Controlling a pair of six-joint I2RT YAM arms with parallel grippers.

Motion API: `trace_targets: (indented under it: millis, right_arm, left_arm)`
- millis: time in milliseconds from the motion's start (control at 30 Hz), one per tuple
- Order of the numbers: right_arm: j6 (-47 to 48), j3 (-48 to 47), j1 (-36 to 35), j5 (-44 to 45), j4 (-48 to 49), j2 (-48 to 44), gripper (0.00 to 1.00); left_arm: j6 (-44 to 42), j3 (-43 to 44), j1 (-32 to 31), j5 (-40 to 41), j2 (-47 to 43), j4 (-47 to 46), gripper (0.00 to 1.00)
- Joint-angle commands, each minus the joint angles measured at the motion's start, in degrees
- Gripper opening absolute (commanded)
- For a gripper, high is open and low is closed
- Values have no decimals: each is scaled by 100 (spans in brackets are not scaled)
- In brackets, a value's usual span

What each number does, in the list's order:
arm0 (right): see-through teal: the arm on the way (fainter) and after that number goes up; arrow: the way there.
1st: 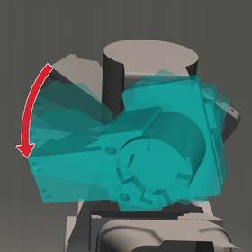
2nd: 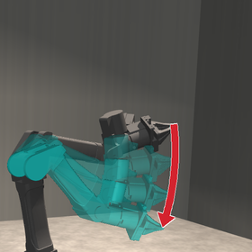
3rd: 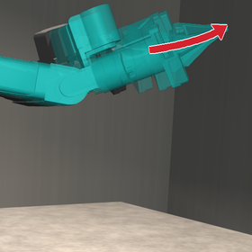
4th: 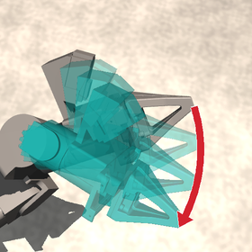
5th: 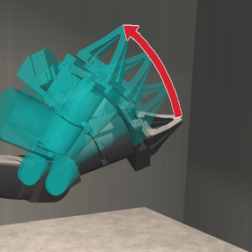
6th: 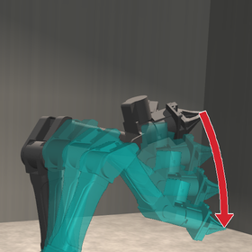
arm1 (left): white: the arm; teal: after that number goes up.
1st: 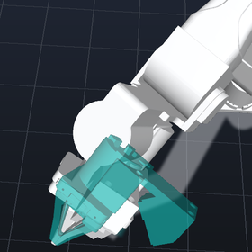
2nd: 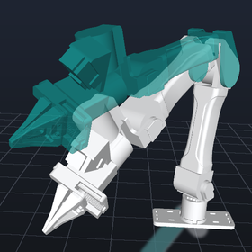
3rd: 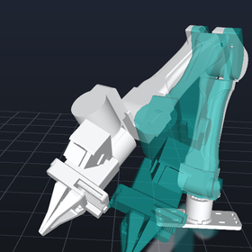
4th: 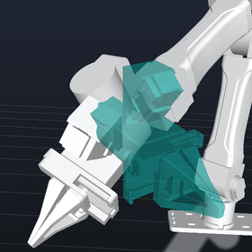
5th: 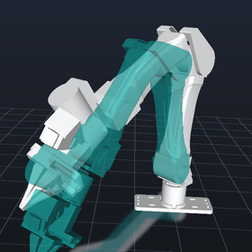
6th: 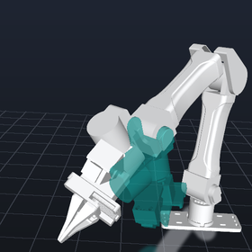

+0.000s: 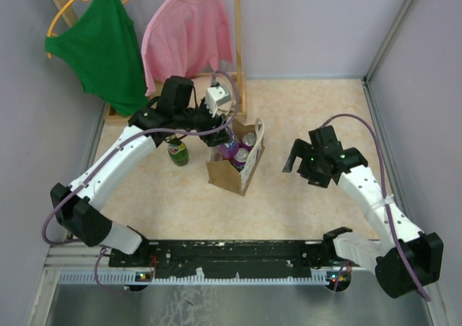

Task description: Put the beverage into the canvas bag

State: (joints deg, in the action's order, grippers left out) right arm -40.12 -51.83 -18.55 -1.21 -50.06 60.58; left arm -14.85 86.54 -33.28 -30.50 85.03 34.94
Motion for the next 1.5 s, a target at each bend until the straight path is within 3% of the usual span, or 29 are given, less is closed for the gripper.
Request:
trace_targets:
  millis: [0, 533, 1033, 1467]
  right_arm:
    - [25, 11, 55, -63, 189, -102, 99]
    - [28, 38, 53, -85, 198, -126, 99]
    - [-16, 59, 52, -11, 120, -205, 99]
    - [-1, 79, 53, -19, 148, -125, 99]
  left_arm:
    - [-195, -348, -21, 130, -276, -354, 0]
    - [-548, -963, -26, 628, -205, -462, 0]
    - [-469, -757, -21, 437, 678, -651, 0]
    - [-365, -805, -21, 943, 1118, -866, 0]
